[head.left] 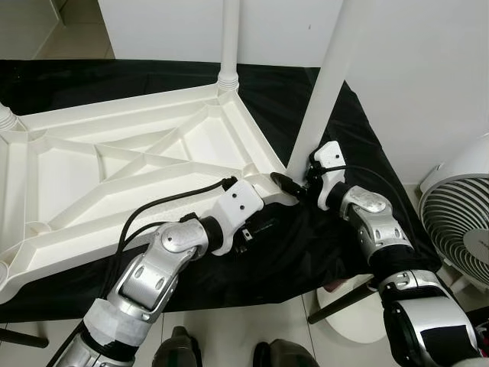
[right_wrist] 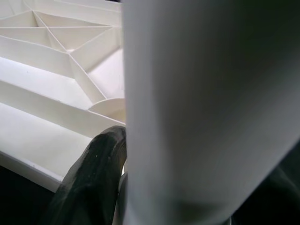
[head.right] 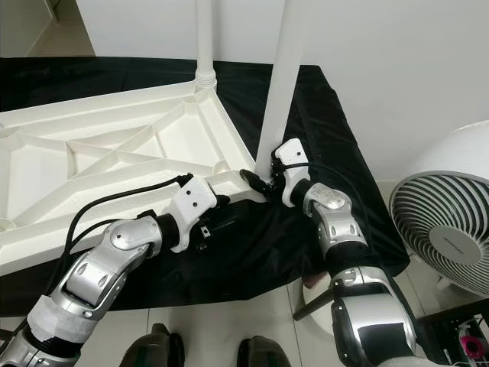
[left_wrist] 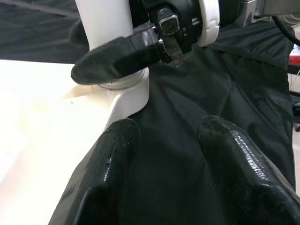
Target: Building children table
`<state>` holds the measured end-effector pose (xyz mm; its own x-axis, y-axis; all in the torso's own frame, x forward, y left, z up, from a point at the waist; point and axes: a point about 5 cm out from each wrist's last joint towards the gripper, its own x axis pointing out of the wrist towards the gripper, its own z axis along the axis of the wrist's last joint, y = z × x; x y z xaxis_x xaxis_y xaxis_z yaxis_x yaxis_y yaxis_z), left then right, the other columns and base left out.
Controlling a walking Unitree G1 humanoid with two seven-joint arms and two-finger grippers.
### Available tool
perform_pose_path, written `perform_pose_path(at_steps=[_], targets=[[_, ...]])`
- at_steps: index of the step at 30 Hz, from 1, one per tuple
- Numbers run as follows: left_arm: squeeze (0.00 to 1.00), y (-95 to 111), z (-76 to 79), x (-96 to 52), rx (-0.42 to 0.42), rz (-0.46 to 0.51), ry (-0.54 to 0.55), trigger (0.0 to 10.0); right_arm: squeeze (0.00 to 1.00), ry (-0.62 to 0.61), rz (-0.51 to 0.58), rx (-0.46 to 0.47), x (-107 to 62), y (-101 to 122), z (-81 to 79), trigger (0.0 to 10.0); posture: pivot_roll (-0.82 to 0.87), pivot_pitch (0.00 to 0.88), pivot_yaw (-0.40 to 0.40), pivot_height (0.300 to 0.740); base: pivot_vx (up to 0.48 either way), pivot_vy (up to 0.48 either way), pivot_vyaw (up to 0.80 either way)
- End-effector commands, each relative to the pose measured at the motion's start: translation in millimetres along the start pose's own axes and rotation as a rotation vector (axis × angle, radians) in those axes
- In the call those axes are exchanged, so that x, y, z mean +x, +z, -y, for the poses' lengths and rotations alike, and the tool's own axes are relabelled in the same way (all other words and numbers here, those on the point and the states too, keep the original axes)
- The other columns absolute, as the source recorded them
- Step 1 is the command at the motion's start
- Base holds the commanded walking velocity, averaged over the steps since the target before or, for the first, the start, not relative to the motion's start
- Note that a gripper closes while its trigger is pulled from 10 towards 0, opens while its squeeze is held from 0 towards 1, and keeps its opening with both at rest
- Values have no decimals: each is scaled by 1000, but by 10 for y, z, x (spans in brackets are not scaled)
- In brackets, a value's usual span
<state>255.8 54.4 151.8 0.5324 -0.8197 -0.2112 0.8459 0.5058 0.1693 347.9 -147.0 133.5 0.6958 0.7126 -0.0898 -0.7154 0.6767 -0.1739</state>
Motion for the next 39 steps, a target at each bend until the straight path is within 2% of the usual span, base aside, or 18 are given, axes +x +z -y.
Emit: perform_pose_path(at_steps=[1,5,8,9,15,17,19,21,26,28,30,35,39], targets=[[0,-54,-34,7,-64,-27,13,10000,0,18,-33,82,7,-160,-93,0,19,52,-32,740,0,0,0],[0,-23,-94,25,-103,-14,51,10000,0,-52,-10,117,-8,-185,-79,0,12,52,-26,740,0,0,0],[0,-20,-108,26,-98,-14,60,10000,0,-82,-6,122,-8,-182,-74,0,12,51,-24,740,0,0,0],[0,5,-155,22,-91,1,93,10000,0,-153,3,123,-10,-178,-58,0,8,40,-22,740,0,0,0],[0,54,-209,13,-83,29,136,10000,0,-252,3,126,-22,-194,-57,0,9,35,-23,740,0,0,0],[0,63,-215,10,-75,32,147,10000,0,-294,16,139,-21,-187,-96,0,9,31,-26,740,0,0,0],[0,51,-207,7,-71,24,169,10000,0,-380,44,174,-14,-176,-225,0,10,26,-29,740,0,0,0],[0,41,-205,9,-76,15,178,10000,0,-409,51,191,-11,-175,-273,0,10,26,-29,740,0,0,0],[0,52,-203,27,-73,25,198,10000,0,-556,43,225,28,-177,-437,0,2,15,-23,740,0,0,0],[0,52,-203,27,-73,25,198,10000,0,-556,43,225,28,-177,-437,0,2,15,-23,740,0,0,0],[0,55,-209,38,-45,25,213,10000,0,-615,43,265,84,-167,-512,0,4,10,-20,740,0,0,0],[0,54,-232,45,-10,25,252,10000,0,-610,61,287,163,-105,-616,0,3,7,-18,740,0,0,0],[0,63,-220,40,-5,44,258,10000,0,-599,40,287,89,-118,-694,0,3,4,-21,740,0,0,0]])
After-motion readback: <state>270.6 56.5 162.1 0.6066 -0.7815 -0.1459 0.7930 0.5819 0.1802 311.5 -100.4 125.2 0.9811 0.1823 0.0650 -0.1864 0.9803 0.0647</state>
